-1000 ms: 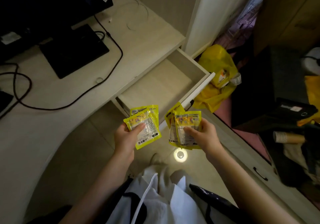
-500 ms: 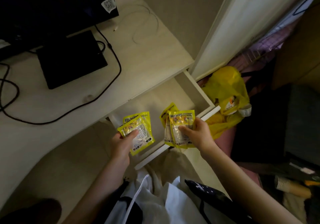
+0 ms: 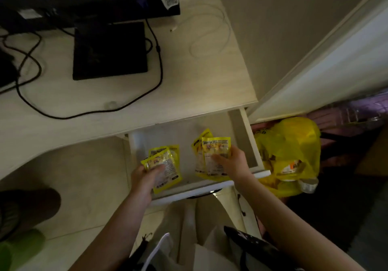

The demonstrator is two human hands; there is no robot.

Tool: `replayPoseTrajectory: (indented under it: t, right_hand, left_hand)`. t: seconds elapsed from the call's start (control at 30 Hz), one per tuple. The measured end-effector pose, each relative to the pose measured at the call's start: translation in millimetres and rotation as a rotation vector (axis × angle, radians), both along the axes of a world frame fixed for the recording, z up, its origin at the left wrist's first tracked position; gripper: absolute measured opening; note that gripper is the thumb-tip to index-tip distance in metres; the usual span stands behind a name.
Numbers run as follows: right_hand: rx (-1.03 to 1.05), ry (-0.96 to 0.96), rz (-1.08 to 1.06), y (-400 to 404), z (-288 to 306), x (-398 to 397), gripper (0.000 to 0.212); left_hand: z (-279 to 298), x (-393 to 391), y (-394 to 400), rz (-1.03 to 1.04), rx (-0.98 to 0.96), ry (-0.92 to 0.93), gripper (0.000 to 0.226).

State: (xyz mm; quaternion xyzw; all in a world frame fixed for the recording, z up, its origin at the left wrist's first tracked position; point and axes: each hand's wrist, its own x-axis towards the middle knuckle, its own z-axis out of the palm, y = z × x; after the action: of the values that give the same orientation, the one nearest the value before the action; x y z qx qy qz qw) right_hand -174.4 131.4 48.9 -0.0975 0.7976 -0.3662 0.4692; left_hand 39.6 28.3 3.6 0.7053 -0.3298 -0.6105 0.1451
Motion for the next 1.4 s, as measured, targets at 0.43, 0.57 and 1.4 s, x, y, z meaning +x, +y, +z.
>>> replayPoseTrajectory:
  t: [0.43, 0.57, 1.4]
  right_hand:
    - [0.159, -0.071, 0.288, -62, -100, 22, 0.028]
    - [0.242, -0.127, 0.215, -62, -127, 26, 0.033]
    - [0.457, 0.12, 0.564, -39, -112, -12, 0.048]
  left_hand:
    - [-67, -12, -21, -0.202, 0.031, -0.213, 0.036]
    - [-85, -19, -22, -0.199, 0.073, -0.233, 0.036]
    - [-62, -11, -21, -0.422, 0.015, -0.39, 0.023]
